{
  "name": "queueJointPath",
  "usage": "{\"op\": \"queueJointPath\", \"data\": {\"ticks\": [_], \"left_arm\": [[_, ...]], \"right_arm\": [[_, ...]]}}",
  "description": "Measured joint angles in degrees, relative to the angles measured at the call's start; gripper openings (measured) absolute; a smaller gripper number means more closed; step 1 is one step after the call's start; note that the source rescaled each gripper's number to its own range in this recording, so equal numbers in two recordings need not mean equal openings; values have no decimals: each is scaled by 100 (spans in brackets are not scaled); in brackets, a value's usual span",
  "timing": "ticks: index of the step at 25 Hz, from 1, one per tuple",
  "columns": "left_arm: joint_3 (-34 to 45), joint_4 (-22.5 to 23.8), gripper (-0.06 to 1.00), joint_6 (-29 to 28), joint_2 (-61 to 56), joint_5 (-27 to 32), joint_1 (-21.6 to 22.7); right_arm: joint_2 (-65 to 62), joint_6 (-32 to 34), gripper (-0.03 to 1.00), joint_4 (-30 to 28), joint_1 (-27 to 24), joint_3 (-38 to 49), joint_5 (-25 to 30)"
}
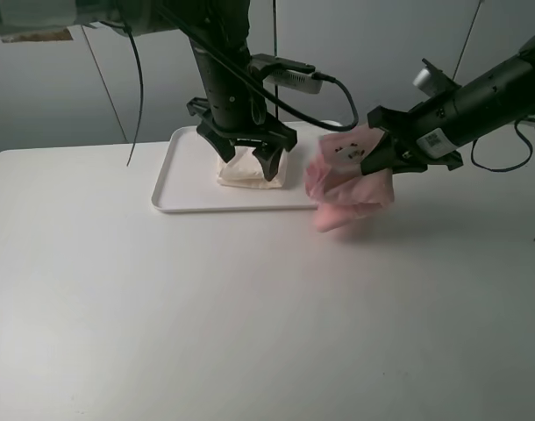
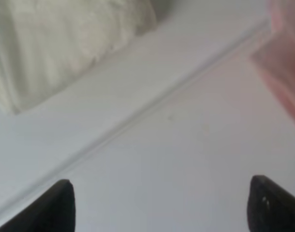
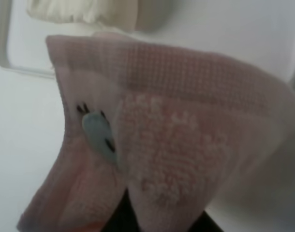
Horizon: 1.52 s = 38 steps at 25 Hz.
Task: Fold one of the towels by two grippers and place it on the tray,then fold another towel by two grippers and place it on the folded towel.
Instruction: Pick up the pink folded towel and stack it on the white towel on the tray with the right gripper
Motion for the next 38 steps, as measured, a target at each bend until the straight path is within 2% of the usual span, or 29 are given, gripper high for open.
{"op": "queueJointPath", "data": {"ticks": [2, 6, 11, 14, 17, 24, 30, 32, 38], "left_arm": [[484, -33, 92, 0, -188, -111, 0], [1753, -43, 92, 134, -961, -817, 0], [3484, -83, 92, 134, -1853, -1775, 0], [4344, -121, 92, 134, -2124, -2320, 0], [4860, -178, 92, 134, -2310, -2708, 0], [5001, -368, 92, 134, -2412, -3030, 0], [5001, -423, 92, 134, -2412, -3090, 0], [5001, -423, 92, 134, -2412, -3101, 0], [5001, -423, 92, 134, -2412, -3101, 0]], "right_arm": [[0, 265, 9, -339, -13, -302, 69], [86, 637, 9, -705, -23, -1019, 277], [760, 933, 9, -642, -23, -2331, 1065], [1197, 1177, 9, -606, 138, -3087, 1294], [1619, 1427, 9, -554, 436, -3773, 1435], [2688, 1843, 9, 307, 964, -5219, 1793], [3502, 1957, 9, 1732, 992, -5921, 1932], [3729, 1967, 9, 1886, 992, -5942, 1945], [4218, 1808, 9, 1789, 992, -5943, 1917]]}}
